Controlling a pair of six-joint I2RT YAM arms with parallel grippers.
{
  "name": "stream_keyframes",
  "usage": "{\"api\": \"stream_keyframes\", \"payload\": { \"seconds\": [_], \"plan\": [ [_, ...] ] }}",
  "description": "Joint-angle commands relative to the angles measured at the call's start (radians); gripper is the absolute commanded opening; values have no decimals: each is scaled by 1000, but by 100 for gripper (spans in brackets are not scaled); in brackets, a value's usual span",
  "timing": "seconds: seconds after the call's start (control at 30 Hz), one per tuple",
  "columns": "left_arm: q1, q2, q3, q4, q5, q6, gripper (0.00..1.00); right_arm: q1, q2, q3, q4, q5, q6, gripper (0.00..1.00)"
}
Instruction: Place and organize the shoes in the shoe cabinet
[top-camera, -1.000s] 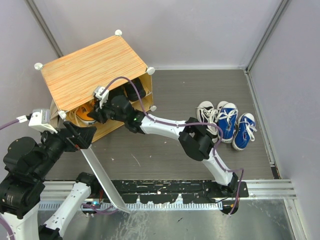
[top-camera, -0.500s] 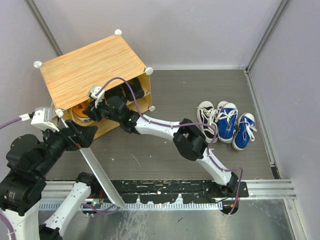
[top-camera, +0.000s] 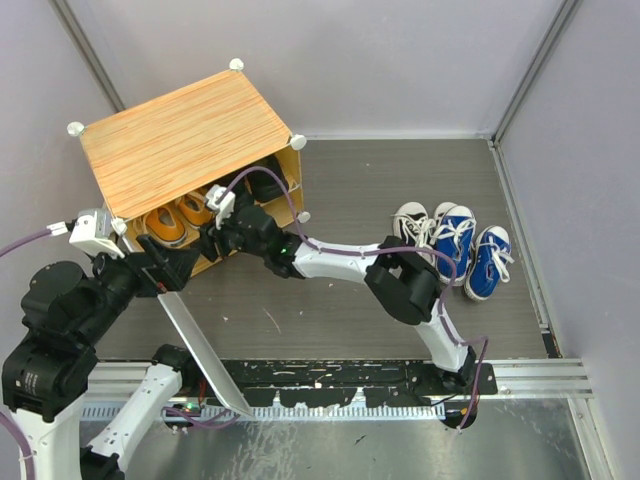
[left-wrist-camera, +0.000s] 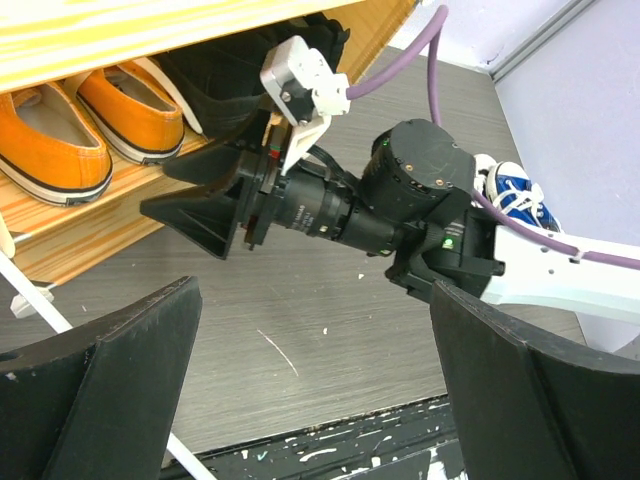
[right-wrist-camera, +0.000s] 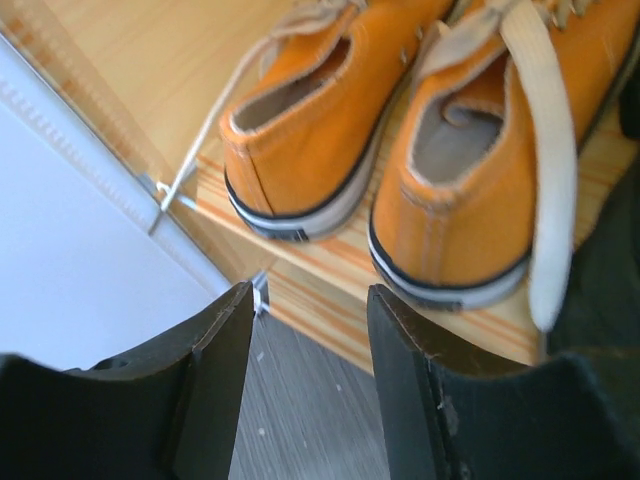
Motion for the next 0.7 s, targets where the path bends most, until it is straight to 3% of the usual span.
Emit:
{"api": "stream_keyframes", "payload": {
  "seconds": [0.0, 0.2, 0.37, 0.47, 0.57, 0.67],
  "plan": [
    [-3, 24, 8, 68, 19, -6, 98, -9, -178, -61, -37, 47, 7, 55],
    [-3, 46, 46, 69, 56, 21, 98, -18, -365, -202, -306, 264, -21, 59],
    [-3, 65, 1, 114, 151, 39, 98, -99, -555, -335, -613, 549, 40, 72],
    [-3, 64, -49, 170, 206, 23, 98, -263, -684, -409, -821, 562, 177, 79],
    [-4, 71, -96, 237, 265, 5, 98, -484, -810, -515, -953, 541, 238, 99],
    [-4, 83, -129, 293, 331, -13, 98, -701, -870, -544, -1050, 560, 243, 100]
  ]
}}
